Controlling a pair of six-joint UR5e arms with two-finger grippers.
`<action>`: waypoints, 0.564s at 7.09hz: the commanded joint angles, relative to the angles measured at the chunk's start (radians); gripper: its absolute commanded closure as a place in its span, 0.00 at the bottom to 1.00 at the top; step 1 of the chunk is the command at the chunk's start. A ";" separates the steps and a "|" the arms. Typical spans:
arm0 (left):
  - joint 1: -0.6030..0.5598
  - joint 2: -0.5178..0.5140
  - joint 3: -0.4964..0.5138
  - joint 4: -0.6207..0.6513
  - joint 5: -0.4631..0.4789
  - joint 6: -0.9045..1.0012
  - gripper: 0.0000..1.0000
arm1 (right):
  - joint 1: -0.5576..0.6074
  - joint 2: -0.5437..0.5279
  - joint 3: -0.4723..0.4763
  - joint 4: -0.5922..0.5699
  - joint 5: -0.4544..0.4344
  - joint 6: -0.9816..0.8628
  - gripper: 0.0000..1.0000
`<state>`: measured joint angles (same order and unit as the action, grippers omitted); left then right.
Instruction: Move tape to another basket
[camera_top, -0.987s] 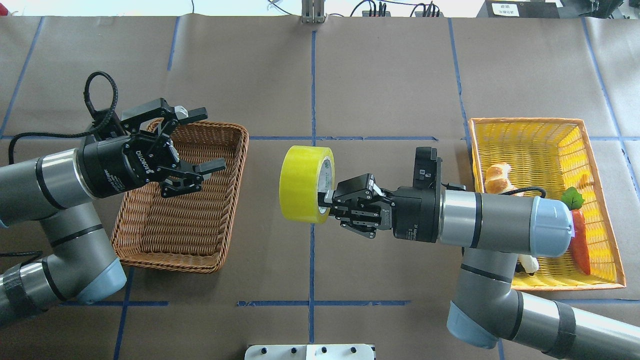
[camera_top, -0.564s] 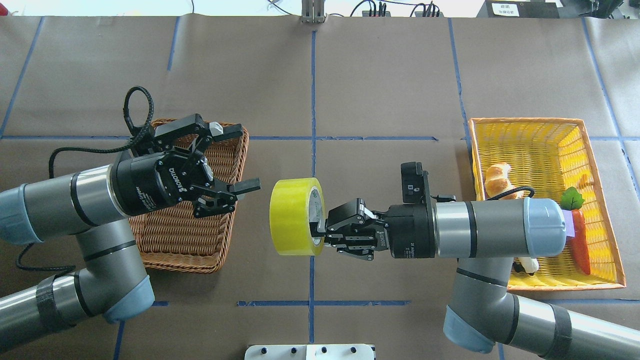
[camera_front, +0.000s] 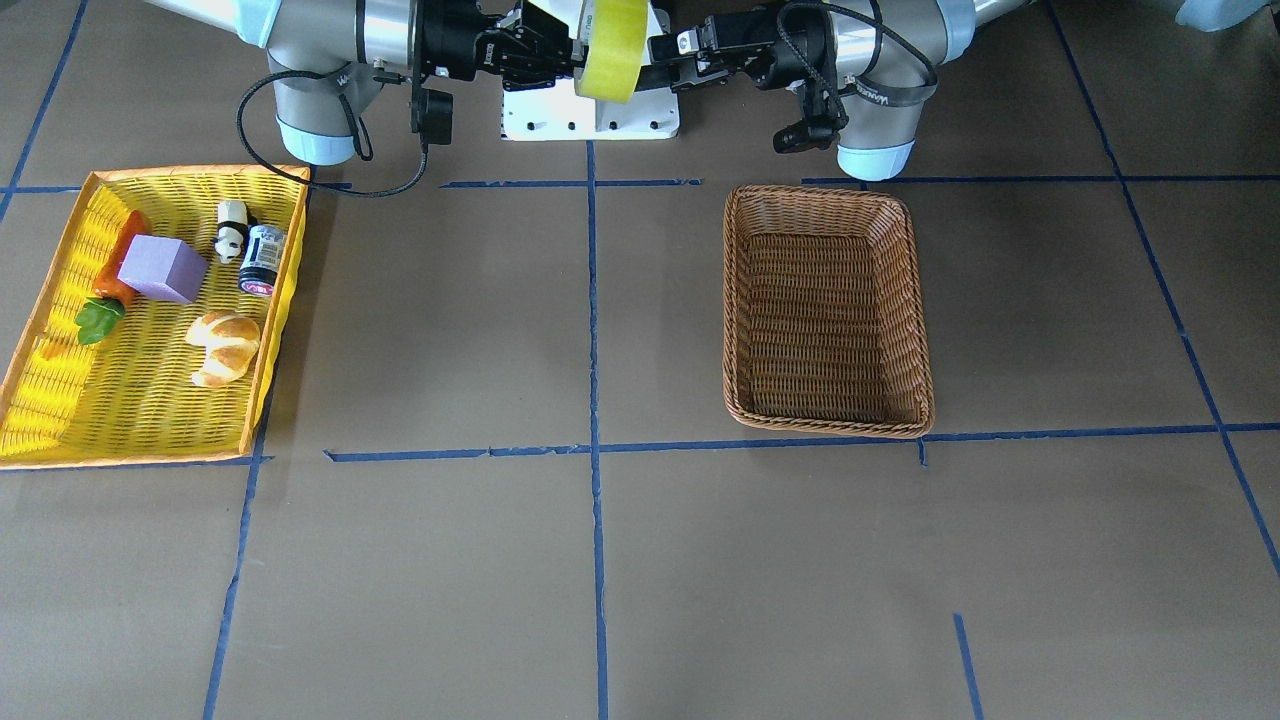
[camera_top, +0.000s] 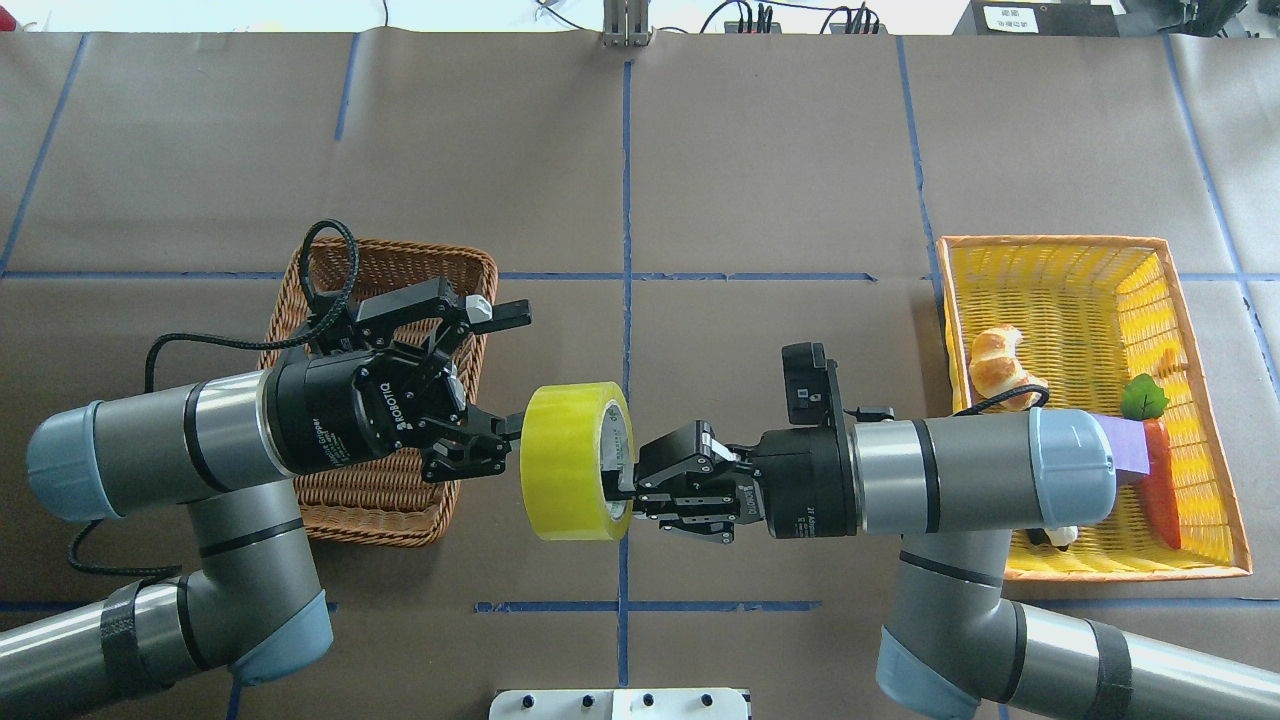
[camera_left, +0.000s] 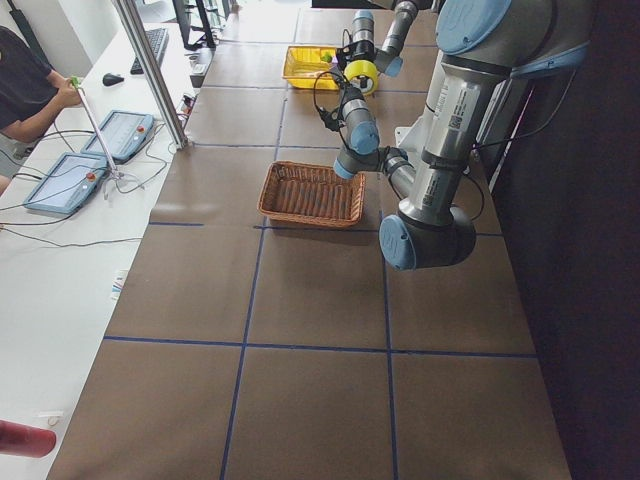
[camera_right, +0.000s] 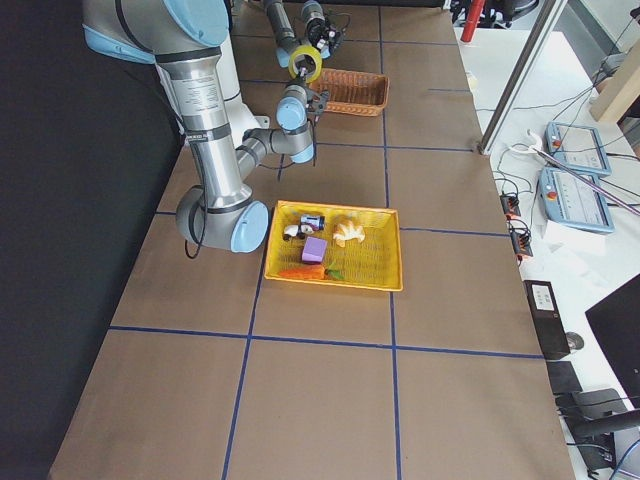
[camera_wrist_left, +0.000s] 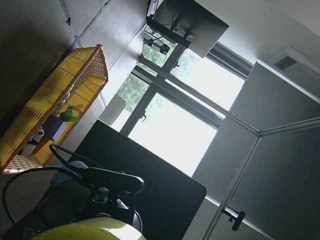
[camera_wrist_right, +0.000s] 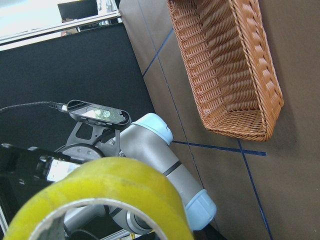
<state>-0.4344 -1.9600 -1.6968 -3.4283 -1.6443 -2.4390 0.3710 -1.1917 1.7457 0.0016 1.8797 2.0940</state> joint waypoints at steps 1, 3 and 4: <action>0.006 -0.002 -0.003 0.000 0.001 -0.002 0.00 | -0.001 -0.002 -0.011 0.000 -0.001 0.000 0.99; 0.011 -0.002 -0.013 0.001 0.001 -0.008 0.00 | -0.001 0.000 -0.017 0.001 -0.002 0.000 0.99; 0.011 -0.002 -0.018 0.001 0.001 -0.008 0.00 | -0.001 0.000 -0.017 0.001 -0.004 -0.002 0.99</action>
<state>-0.4244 -1.9623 -1.7088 -3.4274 -1.6429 -2.4460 0.3697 -1.1922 1.7306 0.0026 1.8774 2.0935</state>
